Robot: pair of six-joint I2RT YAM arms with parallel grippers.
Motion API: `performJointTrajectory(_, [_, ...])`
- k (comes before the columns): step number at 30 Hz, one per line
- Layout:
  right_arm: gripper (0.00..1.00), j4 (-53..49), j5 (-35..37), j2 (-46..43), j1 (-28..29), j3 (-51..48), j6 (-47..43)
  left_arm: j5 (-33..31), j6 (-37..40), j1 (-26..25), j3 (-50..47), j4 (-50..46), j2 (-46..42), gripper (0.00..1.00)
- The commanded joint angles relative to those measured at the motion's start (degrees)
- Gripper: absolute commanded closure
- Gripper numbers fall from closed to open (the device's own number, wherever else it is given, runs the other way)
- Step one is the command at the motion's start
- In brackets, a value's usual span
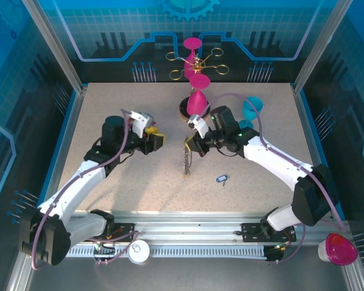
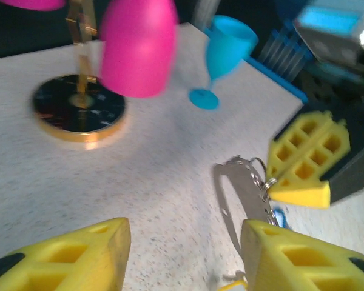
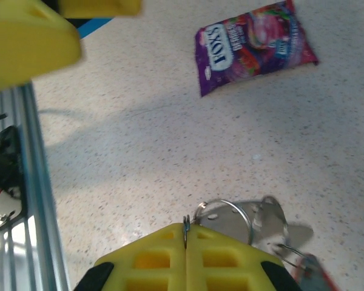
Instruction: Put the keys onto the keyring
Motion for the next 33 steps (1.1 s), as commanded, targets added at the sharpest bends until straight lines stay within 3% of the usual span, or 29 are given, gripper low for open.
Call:
performJointTrajectory(1, [1.00, 6.16, -8.27, -3.01, -0.59, -2.89, -5.06, 11.10, 15.21, -3.28, 2.09, -6.77, 2.35, 0.57])
performJointTrajectory(4, [1.00, 8.68, -10.32, -3.70, -0.63, -4.72, -7.43, 13.22, 20.79, -4.99, 0.46, -6.38, 2.72, 0.61])
performJointTrajectory(14, [1.00, 16.67, -15.41, -1.91, -0.28, -8.60, -14.82, 14.60, 24.04, -5.81, -10.32, 4.40, -2.64, 0.72])
performJointTrajectory(19, [1.00, 16.43, -16.39, 0.66, 0.76, -8.14, -19.01, 13.23, 24.01, -6.43, -12.43, 8.17, -1.91, 0.70])
performJointTrajectory(25, [1.00, 9.33, -14.02, 4.43, 3.12, -5.05, -23.80, 10.38, 22.01, -7.34, -14.46, 14.88, 0.66, 0.70])
performJointTrajectory(33, [1.00, 7.60, -13.33, 6.54, 4.01, -4.59, -26.57, 5.61, 23.35, -8.10, -14.10, 13.48, 3.07, 0.66])
